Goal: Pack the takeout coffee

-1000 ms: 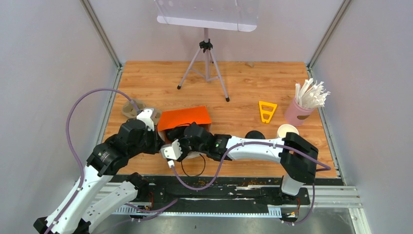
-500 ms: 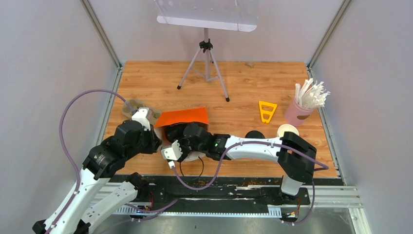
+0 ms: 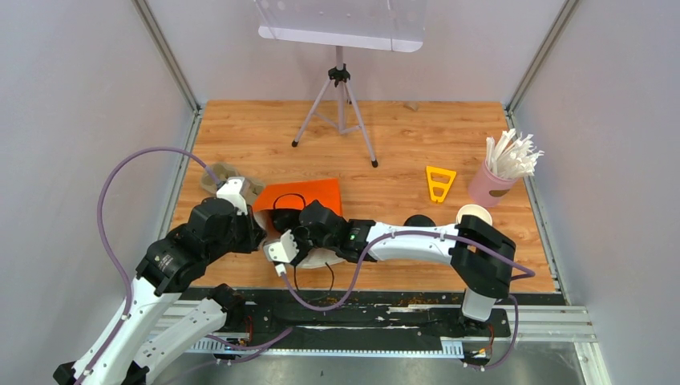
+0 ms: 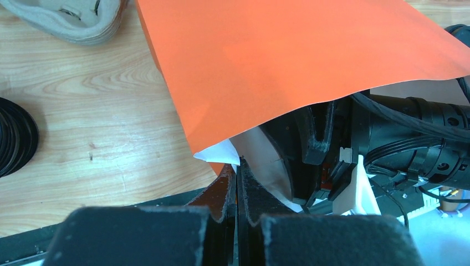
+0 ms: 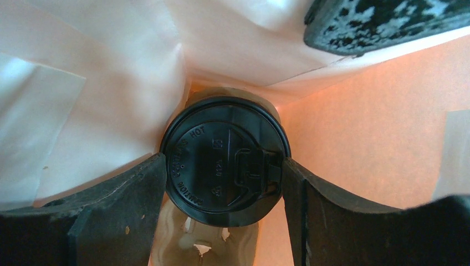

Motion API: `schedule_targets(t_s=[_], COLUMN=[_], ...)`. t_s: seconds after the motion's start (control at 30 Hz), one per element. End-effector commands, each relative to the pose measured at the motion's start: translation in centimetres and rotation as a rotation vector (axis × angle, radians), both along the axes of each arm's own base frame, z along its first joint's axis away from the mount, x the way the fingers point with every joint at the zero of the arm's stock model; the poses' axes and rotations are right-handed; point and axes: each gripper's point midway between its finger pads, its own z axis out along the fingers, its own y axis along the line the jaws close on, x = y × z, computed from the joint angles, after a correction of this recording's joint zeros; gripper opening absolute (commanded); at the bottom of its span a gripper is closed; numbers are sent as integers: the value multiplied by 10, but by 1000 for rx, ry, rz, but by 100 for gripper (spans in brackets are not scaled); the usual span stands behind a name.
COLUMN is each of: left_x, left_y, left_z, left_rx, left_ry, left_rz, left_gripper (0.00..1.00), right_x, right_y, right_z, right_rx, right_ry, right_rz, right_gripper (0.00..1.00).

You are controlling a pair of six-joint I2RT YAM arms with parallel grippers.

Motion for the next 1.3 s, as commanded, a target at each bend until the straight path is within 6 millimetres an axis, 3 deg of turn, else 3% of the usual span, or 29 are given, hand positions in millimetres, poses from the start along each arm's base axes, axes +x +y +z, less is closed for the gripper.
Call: schedule_targets(t_s=[0.0,0.73,1.27], left_x=[4,4,6], left_y=[-6,-11,-6], left_z=[9,4,4], left_rx=[-45,-70,-34], left_ry=[-25,-10,-11], left_rz=[6,4,13], left_gripper=[0,0,0], right_x=[11,21,16], right_y=[-2,6,2], right_z=[-7,-14,21], right_rx=[-11,8,81], right_ry=[-10,-1,12], right_rz=[-43,-78,-72], right_gripper=[72,73,99])
